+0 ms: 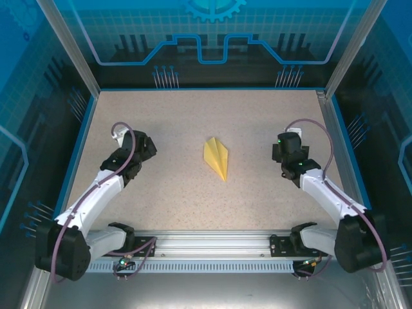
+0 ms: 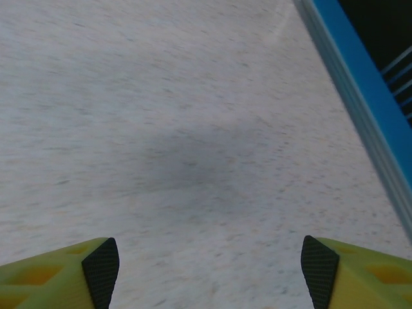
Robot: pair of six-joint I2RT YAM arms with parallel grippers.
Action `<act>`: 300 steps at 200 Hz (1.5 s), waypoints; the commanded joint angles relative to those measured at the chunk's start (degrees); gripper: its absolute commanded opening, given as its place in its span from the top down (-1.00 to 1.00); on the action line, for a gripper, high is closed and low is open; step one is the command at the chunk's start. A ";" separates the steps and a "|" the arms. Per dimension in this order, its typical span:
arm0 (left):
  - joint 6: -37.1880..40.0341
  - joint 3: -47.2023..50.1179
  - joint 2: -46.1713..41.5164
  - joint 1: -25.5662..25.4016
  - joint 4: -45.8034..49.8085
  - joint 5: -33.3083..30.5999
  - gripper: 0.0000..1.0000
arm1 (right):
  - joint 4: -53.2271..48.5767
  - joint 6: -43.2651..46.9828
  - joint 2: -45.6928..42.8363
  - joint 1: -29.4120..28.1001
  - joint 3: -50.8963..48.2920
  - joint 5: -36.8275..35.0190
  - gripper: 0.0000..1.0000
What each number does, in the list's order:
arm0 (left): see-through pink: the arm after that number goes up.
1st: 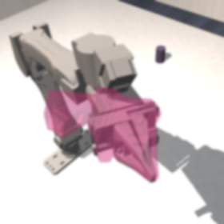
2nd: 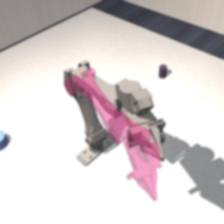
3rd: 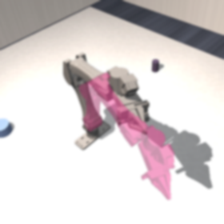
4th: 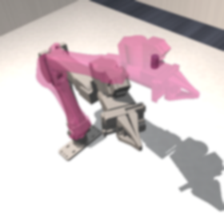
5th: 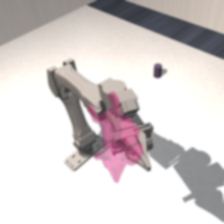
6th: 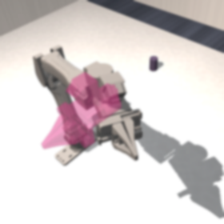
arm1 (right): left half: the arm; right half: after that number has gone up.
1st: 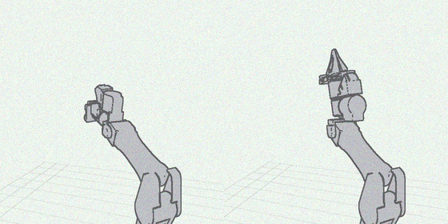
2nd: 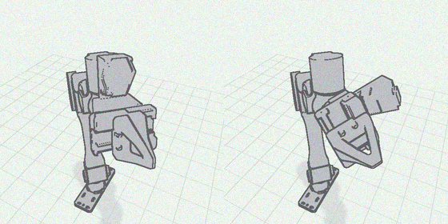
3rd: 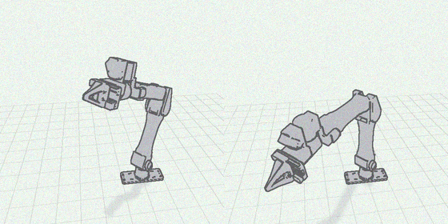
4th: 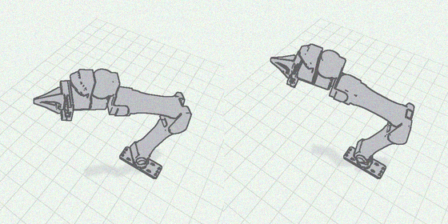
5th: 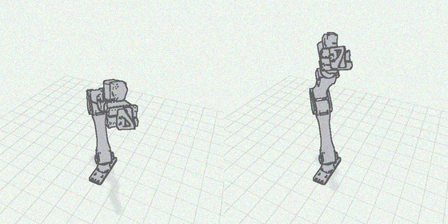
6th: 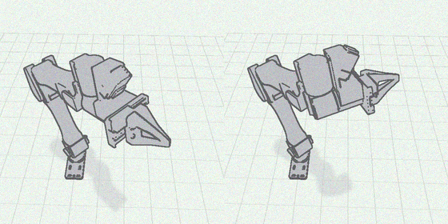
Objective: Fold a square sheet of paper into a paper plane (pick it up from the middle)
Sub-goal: Reset both arms
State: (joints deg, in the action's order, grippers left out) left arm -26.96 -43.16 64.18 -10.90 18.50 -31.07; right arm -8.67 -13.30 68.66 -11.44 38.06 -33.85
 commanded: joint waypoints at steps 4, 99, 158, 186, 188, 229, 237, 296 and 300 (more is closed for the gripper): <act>13.14 4.76 2.16 2.81 -14.46 -3.79 -0.98 | 19.87 8.66 4.87 5.41 -4.75 7.31 -0.56; 26.93 16.44 20.26 7.02 -56.65 16.83 -0.97 | 56.41 17.05 15.79 7.02 -17.19 34.73 -0.65; 24.32 20.57 22.65 9.49 -65.90 17.62 -0.97 | 51.99 13.72 17.47 7.65 -13.50 29.04 -0.98; 25.12 20.27 22.68 8.59 -65.25 17.23 -0.97 | 51.94 13.72 17.47 7.66 -13.52 29.02 -0.98; 25.12 20.19 22.64 8.65 -65.04 17.37 -0.98 | 51.92 13.80 17.45 7.66 -13.56 29.01 -0.98; 25.11 20.23 22.70 8.70 -65.16 17.38 -0.97 | 52.00 13.87 17.46 7.48 -13.54 28.78 -0.98; 25.11 20.18 22.62 8.71 -65.18 17.36 -0.97 | 52.00 13.83 17.47 7.42 -13.55 28.84 -0.98; 25.12 20.18 22.65 8.70 -65.15 17.40 -0.98 | 51.91 13.91 17.47 7.47 -13.48 28.95 -0.98; 25.11 20.21 22.69 8.71 -65.17 17.37 -0.97 | 51.91 13.83 17.47 7.48 -13.44 28.94 -0.98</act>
State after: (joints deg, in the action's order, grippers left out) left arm -1.98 -22.35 86.96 -1.89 -44.49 -14.17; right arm 41.69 0.93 85.65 -4.29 23.90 -4.45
